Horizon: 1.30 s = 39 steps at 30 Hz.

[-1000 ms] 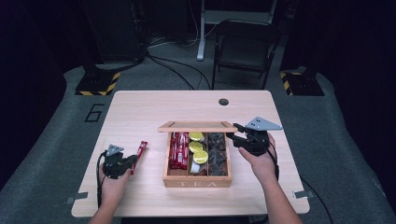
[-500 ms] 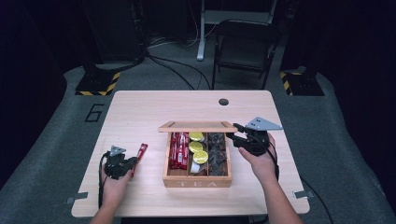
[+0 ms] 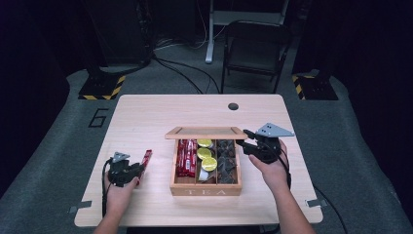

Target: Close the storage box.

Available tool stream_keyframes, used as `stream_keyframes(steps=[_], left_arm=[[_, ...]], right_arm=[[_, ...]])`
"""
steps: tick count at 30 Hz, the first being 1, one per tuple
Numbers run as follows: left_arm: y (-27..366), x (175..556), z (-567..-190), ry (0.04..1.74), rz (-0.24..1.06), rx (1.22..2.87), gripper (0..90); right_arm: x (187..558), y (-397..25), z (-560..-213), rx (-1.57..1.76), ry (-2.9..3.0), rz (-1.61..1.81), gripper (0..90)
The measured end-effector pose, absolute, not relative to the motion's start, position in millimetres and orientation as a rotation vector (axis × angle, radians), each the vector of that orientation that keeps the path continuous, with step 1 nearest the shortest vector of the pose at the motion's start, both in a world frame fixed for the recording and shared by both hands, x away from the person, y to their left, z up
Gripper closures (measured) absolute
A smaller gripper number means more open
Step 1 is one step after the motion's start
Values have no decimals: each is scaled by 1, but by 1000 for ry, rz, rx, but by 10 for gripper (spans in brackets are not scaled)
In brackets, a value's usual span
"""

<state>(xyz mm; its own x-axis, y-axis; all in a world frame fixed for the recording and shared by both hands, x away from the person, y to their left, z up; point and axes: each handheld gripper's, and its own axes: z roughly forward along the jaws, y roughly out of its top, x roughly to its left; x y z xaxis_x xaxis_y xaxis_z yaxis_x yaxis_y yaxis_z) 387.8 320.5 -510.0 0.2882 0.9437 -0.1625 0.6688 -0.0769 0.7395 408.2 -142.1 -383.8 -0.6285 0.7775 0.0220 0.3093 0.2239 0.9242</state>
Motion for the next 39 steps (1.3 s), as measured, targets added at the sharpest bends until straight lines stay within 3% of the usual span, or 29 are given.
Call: stream_keyframes(steps=[7, 39], left_arm=[[311, 384, -498, 1394, 496, 1827, 612], [261, 368, -446, 1122, 457, 1871, 583]], right_arm=[[406, -142, -385, 994, 2056, 1379, 562], [399, -141, -390, 1000, 2066, 1357, 562]])
